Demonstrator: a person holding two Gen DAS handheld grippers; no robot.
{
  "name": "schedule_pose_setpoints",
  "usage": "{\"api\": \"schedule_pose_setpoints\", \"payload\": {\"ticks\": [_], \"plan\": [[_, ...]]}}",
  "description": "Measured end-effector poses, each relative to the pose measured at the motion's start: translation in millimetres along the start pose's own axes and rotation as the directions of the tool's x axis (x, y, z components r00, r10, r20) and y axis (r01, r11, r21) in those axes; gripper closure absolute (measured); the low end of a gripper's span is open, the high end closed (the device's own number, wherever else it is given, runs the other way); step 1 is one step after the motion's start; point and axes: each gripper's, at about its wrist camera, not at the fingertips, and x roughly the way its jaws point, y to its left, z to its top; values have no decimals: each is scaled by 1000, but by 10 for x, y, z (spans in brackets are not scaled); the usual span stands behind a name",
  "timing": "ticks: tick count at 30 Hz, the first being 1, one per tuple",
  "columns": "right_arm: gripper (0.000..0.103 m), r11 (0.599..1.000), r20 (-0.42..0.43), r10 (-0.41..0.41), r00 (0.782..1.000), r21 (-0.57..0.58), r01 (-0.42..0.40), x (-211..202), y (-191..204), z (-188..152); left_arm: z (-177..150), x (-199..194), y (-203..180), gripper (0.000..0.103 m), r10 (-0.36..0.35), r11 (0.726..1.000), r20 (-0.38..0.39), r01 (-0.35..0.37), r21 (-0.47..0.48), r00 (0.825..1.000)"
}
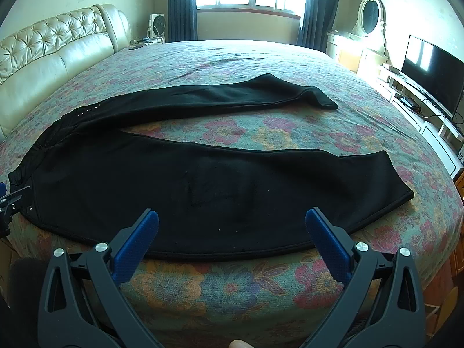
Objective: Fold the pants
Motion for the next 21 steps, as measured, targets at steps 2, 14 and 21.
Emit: {"api": "schedule_pose_setpoints", "payload": {"ticks": [2, 14, 21], "plan": [[2, 1000, -2, -1, 1000, 4, 1, -2, -3, 3, 4, 3, -2, 4, 3, 1000, 0, -3, 2, 1000], [2, 1000, -21, -3, 1000, 4, 3, 42, -1, -26, 12, 0, -1, 4, 7, 1000, -1, -7, -3, 1000], [2, 1000, -13, -18, 1000, -16, 18, 70, 24, -12, 68, -63, 22, 4, -2, 1000, 85, 1, 9, 996]]}}
